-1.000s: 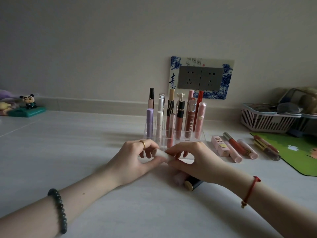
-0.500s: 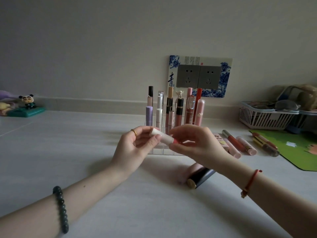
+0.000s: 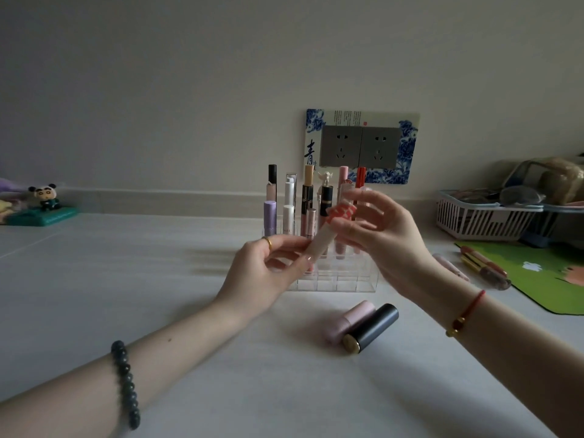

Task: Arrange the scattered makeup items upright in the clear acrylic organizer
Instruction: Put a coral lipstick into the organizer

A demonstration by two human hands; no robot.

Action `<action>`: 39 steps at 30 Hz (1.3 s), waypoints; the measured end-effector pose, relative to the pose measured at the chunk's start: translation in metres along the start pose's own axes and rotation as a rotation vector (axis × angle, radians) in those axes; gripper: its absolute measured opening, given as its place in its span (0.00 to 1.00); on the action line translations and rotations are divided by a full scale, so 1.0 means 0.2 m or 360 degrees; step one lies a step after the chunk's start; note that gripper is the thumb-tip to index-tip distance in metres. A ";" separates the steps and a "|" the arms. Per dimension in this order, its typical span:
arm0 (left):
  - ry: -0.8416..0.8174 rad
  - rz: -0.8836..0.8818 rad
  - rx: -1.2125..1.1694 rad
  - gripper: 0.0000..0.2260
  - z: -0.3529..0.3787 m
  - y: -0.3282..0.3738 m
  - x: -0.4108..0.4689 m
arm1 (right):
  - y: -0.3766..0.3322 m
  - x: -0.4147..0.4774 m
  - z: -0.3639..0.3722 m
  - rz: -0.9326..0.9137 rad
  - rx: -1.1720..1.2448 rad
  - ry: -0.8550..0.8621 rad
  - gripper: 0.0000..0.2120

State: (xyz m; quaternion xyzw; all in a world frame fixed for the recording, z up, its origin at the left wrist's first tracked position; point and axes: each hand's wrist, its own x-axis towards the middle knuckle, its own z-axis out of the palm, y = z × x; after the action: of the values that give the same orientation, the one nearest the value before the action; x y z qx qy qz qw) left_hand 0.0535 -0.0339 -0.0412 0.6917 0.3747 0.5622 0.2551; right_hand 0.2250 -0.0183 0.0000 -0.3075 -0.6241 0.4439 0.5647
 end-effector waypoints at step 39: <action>0.0033 -0.0103 0.0039 0.20 0.20 -0.09 0.07 | 0.22 0.12 0.00 -0.0334 -0.1027 0.0211 0.18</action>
State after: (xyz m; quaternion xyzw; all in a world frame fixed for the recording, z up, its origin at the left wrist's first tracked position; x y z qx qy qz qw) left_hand 0.0896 -0.0100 -0.0568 0.6765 0.4062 0.5562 0.2609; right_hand 0.2145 0.0221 -0.0296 -0.4326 -0.7224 0.1421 0.5203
